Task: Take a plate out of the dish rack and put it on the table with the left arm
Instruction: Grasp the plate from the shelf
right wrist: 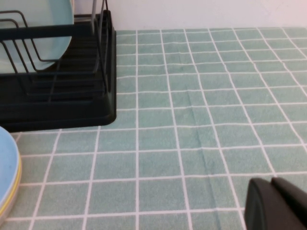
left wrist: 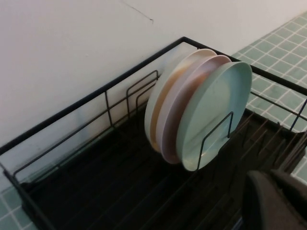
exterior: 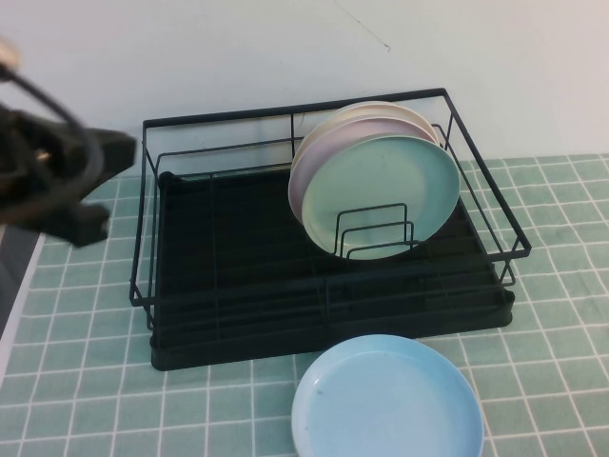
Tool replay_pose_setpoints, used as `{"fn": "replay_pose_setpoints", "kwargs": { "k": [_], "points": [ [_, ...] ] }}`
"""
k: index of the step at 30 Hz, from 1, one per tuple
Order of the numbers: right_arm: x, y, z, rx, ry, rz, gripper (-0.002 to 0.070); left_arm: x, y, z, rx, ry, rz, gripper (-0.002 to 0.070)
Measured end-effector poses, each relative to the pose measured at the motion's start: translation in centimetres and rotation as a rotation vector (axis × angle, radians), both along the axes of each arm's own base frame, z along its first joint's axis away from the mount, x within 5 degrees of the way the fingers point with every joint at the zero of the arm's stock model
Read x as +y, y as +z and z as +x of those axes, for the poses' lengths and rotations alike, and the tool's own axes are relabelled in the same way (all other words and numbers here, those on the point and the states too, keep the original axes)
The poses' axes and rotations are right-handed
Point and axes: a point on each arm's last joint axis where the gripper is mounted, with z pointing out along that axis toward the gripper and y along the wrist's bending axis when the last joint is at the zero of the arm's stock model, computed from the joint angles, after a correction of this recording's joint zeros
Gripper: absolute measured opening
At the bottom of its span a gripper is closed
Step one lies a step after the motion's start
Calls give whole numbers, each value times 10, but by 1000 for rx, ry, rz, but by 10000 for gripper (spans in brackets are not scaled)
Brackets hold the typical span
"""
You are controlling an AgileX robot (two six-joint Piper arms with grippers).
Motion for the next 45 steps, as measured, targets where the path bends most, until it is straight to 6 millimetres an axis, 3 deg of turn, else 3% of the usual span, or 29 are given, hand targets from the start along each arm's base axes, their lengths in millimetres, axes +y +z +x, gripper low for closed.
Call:
{"fn": "replay_pose_setpoints", "kwargs": {
  "k": [10,13,18,27,35,45],
  "points": [
    [0,0,0,0,0,0,-2,-19,0,65,108,-173,-26,4],
    [0,0,0,0,0,0,-2,-29,1,77,98,-210,11,41],
    [0,0,0,0,0,0,-2,-60,-7,99,66,-281,155,162],
    [0,0,0,0,0,0,-2,-108,-48,137,7,-266,309,385],
    [0,0,0,0,0,0,-2,-130,-86,167,41,-145,216,415],
    [0,0,0,0,0,0,-2,-138,-128,188,167,-61,105,415]
  ]
}}
